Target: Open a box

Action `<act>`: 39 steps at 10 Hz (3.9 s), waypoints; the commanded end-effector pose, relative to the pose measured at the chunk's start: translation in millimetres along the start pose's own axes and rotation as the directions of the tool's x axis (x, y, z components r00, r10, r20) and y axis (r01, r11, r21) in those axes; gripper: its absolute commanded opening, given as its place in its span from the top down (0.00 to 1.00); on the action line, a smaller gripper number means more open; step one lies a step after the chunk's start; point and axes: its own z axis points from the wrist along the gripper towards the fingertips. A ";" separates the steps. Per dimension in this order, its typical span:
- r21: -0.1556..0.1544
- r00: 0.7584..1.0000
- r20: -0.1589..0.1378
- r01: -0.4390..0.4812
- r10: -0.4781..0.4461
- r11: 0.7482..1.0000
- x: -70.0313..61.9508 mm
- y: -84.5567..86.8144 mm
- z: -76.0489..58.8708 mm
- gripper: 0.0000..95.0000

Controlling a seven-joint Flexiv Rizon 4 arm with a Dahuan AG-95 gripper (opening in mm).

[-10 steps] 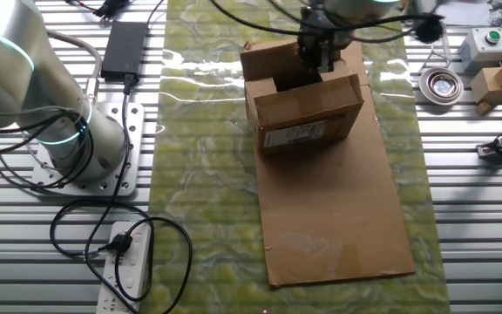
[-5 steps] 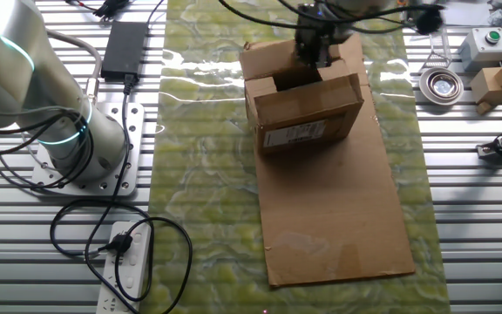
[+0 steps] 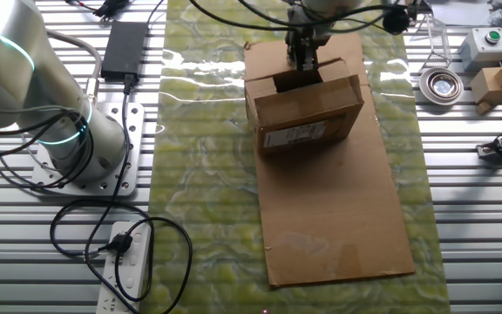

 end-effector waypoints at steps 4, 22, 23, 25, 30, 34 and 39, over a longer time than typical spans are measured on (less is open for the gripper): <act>0.145 0.979 -0.066 0.203 -0.195 0.968 -0.4 -2.9 2.7 1.00; 0.144 0.956 -0.146 0.274 -0.254 0.951 1.2 -51.9 -42.8 1.00; 0.150 0.952 -0.149 0.288 -0.266 0.946 0.1 -60.1 -42.2 1.00; 0.171 0.940 -0.168 0.324 -0.296 0.931 -1.8 -71.8 -43.2 1.00; 0.184 0.904 -0.211 0.411 -0.373 0.893 -7.9 -97.7 -66.2 1.00; 0.177 0.878 -0.221 0.465 -0.425 0.868 -9.0 -118.0 -69.7 1.00; 0.200 0.856 -0.254 0.502 -0.450 0.841 -17.9 -124.6 -58.5 1.00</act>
